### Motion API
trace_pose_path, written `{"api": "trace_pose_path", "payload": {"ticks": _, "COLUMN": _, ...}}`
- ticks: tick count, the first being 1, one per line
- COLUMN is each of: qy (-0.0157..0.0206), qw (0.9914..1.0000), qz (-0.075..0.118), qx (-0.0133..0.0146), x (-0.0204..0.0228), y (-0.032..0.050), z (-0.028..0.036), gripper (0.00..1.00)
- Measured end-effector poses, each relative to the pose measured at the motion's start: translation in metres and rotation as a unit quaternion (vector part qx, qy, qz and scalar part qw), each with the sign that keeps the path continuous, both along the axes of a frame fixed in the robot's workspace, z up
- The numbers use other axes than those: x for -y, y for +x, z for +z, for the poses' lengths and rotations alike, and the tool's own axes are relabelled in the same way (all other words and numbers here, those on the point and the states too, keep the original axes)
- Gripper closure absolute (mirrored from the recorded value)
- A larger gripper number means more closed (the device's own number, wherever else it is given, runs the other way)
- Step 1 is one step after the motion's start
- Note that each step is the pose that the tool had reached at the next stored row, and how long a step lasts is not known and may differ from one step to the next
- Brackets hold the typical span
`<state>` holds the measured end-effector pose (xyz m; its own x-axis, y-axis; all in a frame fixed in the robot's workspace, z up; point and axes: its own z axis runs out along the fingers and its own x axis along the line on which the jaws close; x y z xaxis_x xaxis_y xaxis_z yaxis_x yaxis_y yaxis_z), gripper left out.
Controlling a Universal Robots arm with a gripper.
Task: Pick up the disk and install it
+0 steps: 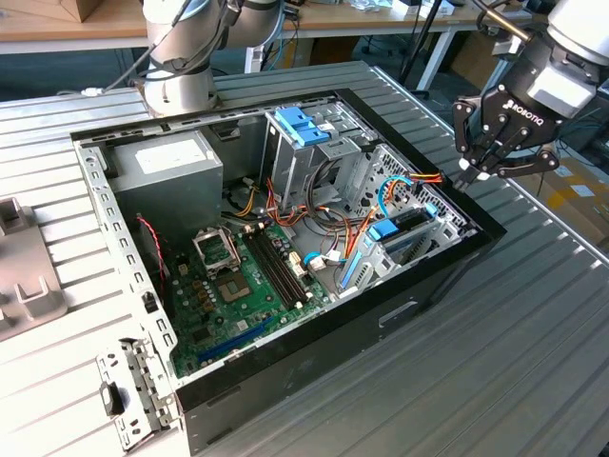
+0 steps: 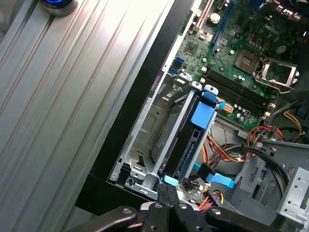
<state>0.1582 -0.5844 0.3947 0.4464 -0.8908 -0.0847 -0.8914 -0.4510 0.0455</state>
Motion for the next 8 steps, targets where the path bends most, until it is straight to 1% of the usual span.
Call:
{"api": "trace_pose_path", "payload": {"ticks": 4, "qy": -0.0001, "qw": 0.99987, "qz": 0.016, "qx": 0.0, "x": 0.0, "y": 0.0, "z": 0.0, "gripper": 0.89}}
{"api": "trace_pose_path", "payload": {"ticks": 5, "qy": 0.0, "qw": 0.99974, "qz": 0.023, "qx": 0.0, "x": 0.0, "y": 0.0, "z": 0.0, "gripper": 0.89}}
{"api": "trace_pose_path", "payload": {"ticks": 7, "qy": 0.0, "qw": 0.99954, "qz": 0.03, "qx": 0.0, "x": 0.0, "y": 0.0, "z": 0.0, "gripper": 0.89}}
{"api": "trace_pose_path", "payload": {"ticks": 8, "qy": 0.0, "qw": 0.99928, "qz": 0.038, "qx": 0.0, "x": 0.0, "y": 0.0, "z": 0.0, "gripper": 0.89}}
